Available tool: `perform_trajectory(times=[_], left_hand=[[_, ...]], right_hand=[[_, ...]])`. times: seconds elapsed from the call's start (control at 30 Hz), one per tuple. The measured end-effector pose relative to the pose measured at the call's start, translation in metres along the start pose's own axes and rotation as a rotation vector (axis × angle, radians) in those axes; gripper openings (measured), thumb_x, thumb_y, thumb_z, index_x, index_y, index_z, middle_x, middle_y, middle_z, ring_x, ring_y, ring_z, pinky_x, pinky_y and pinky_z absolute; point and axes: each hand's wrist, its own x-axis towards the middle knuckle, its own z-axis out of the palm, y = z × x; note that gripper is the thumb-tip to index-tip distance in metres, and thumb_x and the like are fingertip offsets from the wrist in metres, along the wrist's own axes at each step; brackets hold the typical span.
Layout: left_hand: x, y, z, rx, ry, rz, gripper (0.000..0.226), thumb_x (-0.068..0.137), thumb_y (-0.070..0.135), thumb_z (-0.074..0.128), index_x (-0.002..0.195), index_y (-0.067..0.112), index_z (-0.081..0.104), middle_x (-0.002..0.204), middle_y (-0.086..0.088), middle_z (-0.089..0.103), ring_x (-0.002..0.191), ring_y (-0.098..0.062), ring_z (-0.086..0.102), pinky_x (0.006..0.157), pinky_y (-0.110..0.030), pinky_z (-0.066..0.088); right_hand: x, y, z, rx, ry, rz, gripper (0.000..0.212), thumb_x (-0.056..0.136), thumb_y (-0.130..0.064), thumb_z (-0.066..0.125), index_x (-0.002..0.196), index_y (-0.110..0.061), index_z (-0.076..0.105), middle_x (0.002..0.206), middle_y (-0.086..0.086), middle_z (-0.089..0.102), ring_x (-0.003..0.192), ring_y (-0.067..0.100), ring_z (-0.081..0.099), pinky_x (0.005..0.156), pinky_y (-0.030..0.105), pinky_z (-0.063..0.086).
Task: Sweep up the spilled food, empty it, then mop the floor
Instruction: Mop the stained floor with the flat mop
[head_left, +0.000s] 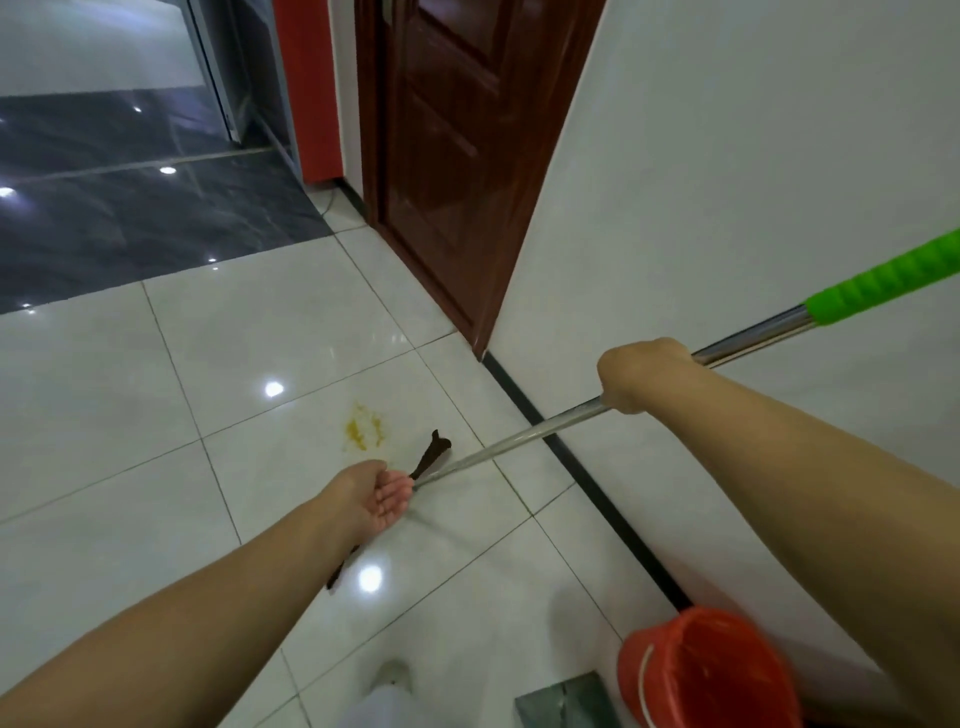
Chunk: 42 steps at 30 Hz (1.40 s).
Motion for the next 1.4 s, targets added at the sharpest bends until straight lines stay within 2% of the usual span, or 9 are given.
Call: perform_trajectory(times=[0.13,0.27,0.43,0.6,0.97,1.07,1.17,1.3,1.4], left_hand=[[-0.010,-0.037,-0.009,0.008,0.048,-0.020,0.035,0.102,0.018,0.032,0.082,0.000,0.055,0.078,-0.010,0.059,0.066,-0.017,0.054,0.055,-0.026,0.048],[-0.027,-0.073,-0.016,-0.003,0.093,-0.027,0.033,0.101,0.019,0.034,0.081,0.002,0.055,0.076,-0.010,0.059,0.064,-0.017,0.055,0.043,-0.022,0.051],[-0.048,-0.141,-0.014,0.025,0.075,-0.005,0.030,0.100,0.017,0.035,0.081,0.004,0.054,0.071,-0.009,0.056,0.058,-0.015,0.048,0.045,-0.020,0.049],[-0.063,-0.248,0.004,0.122,-0.014,-0.052,0.025,0.099,0.018,0.040,0.084,0.005,0.055,0.072,-0.011,0.059,0.061,-0.016,0.053,0.059,-0.026,0.046],[-0.091,-0.418,0.042,0.066,-0.155,-0.266,0.034,0.100,0.012,0.039,0.070,0.002,0.047,0.056,-0.009,0.046,0.043,-0.015,0.045,0.039,-0.022,0.049],[-0.097,-0.425,0.037,-0.027,-0.109,-0.233,0.030,0.101,0.012,0.040,0.074,0.001,0.047,0.072,-0.010,0.052,0.055,-0.016,0.052,0.054,-0.017,0.053],[-0.102,-0.416,0.027,-0.120,-0.158,-0.207,0.026,0.102,0.008,0.036,0.123,-0.005,0.044,0.097,-0.020,0.051,0.086,-0.023,0.059,0.082,-0.032,0.047],[-0.110,-0.401,0.021,-0.215,-0.170,-0.155,0.041,0.102,0.001,0.028,0.142,-0.005,0.023,0.119,-0.028,0.048,0.110,-0.031,0.056,0.032,-0.025,0.047],[-0.116,-0.388,0.017,-0.245,-0.176,-0.155,0.036,0.101,-0.001,0.026,0.136,-0.008,0.029,0.113,-0.028,0.051,0.109,-0.030,0.056,0.025,-0.018,0.039]], right_hand=[[-0.021,-0.026,0.040,0.066,-0.062,-0.051,0.014,0.094,-0.016,0.049,0.102,-0.018,0.060,0.070,-0.004,0.046,0.060,0.012,0.044,0.071,0.028,0.038],[-0.047,-0.043,0.086,0.136,-0.109,-0.076,0.024,0.093,-0.012,0.048,0.113,-0.013,0.061,0.074,-0.004,0.048,0.066,0.013,0.048,0.074,0.027,0.039],[-0.093,-0.071,0.168,0.240,-0.240,-0.134,0.030,0.094,-0.011,0.049,0.122,-0.010,0.058,0.117,0.002,0.060,0.104,0.019,0.060,0.078,0.027,0.042],[-0.153,-0.096,0.247,0.314,-0.331,-0.142,0.032,0.094,-0.013,0.052,0.124,-0.007,0.056,0.080,0.001,0.051,0.062,0.014,0.045,0.064,0.025,0.042],[-0.295,-0.156,0.333,0.435,-0.361,-0.281,0.023,0.095,-0.010,0.051,0.116,-0.006,0.058,0.113,0.009,0.063,0.111,0.025,0.060,0.089,0.030,0.047],[-0.312,-0.165,0.334,0.839,-0.488,-0.214,0.009,0.096,-0.010,0.048,0.089,-0.006,0.053,0.071,0.006,0.054,0.075,0.024,0.064,0.070,0.030,0.049],[-0.324,-0.162,0.336,1.561,-0.772,0.012,0.006,0.095,-0.006,0.045,0.093,-0.006,0.050,0.061,0.010,0.049,0.031,0.010,0.046,0.039,0.017,0.042],[-0.337,-0.160,0.326,2.008,-1.118,0.185,0.028,0.099,-0.020,0.042,0.072,-0.011,0.043,0.045,0.002,0.043,0.025,0.003,0.034,0.027,0.010,0.031],[-0.342,-0.156,0.305,2.021,-1.156,0.189,0.033,0.099,-0.020,0.041,0.067,-0.014,0.038,0.045,-0.001,0.037,0.022,0.003,0.032,0.025,0.008,0.027]])
